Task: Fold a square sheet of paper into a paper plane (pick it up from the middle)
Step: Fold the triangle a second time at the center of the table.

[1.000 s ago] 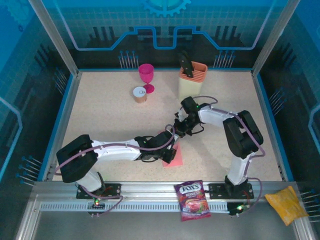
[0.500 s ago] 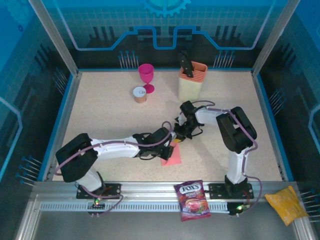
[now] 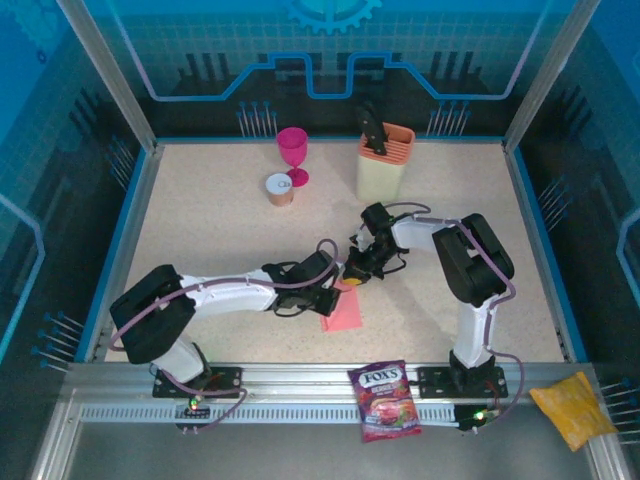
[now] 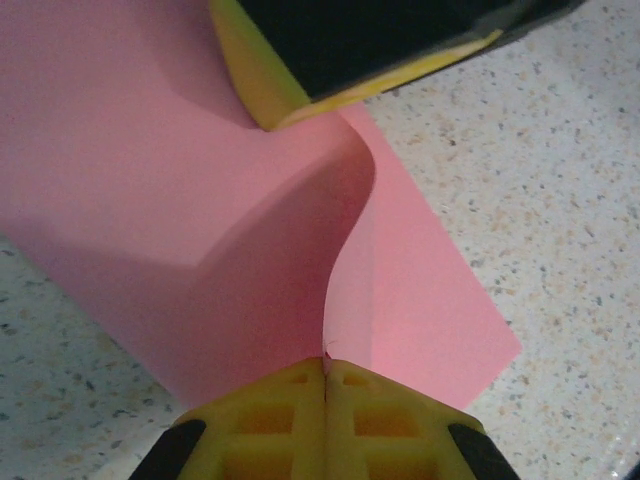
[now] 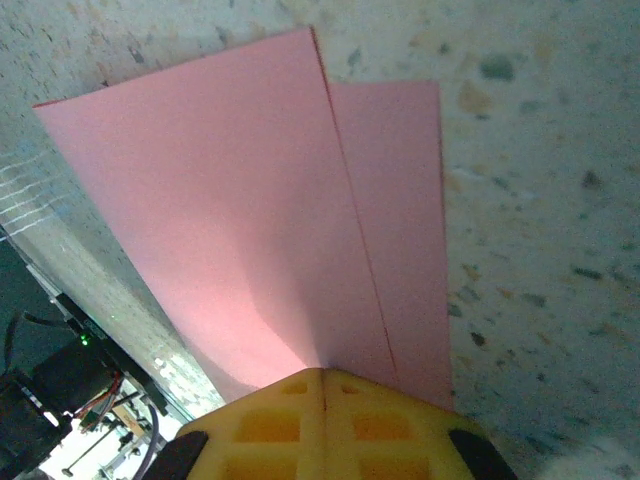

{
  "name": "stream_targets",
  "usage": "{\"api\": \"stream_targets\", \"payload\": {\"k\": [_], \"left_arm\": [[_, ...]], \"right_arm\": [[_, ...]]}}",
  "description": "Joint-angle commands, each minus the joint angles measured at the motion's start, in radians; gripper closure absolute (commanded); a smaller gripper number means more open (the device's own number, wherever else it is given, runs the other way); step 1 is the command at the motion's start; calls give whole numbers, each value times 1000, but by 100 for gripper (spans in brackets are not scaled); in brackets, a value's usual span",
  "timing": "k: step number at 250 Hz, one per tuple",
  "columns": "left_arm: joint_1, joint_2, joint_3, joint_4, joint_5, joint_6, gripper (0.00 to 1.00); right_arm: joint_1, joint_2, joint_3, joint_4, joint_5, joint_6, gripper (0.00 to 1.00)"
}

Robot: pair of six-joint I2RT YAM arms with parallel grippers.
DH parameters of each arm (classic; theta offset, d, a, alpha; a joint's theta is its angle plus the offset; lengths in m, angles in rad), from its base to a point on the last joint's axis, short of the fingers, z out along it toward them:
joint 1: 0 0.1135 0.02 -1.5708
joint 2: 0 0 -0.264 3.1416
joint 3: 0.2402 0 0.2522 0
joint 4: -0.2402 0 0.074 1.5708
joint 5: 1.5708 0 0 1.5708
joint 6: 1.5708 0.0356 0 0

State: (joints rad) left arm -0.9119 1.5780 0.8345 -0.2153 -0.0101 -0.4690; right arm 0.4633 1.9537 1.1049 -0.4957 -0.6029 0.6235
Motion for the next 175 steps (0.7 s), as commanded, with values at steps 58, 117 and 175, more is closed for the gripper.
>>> {"api": "stream_targets", "payload": {"k": [58, 117, 175], "left_arm": [[27, 6, -25, -36, -24, 26, 100], [31, 34, 5, -29, 4, 44, 100], [30, 58, 32, -28, 25, 57, 84]], "right_arm": [[3, 65, -33, -26, 68, -1, 100], [5, 73, -32, -27, 69, -2, 100], [6, 77, -35, -26, 71, -2, 100]]}}
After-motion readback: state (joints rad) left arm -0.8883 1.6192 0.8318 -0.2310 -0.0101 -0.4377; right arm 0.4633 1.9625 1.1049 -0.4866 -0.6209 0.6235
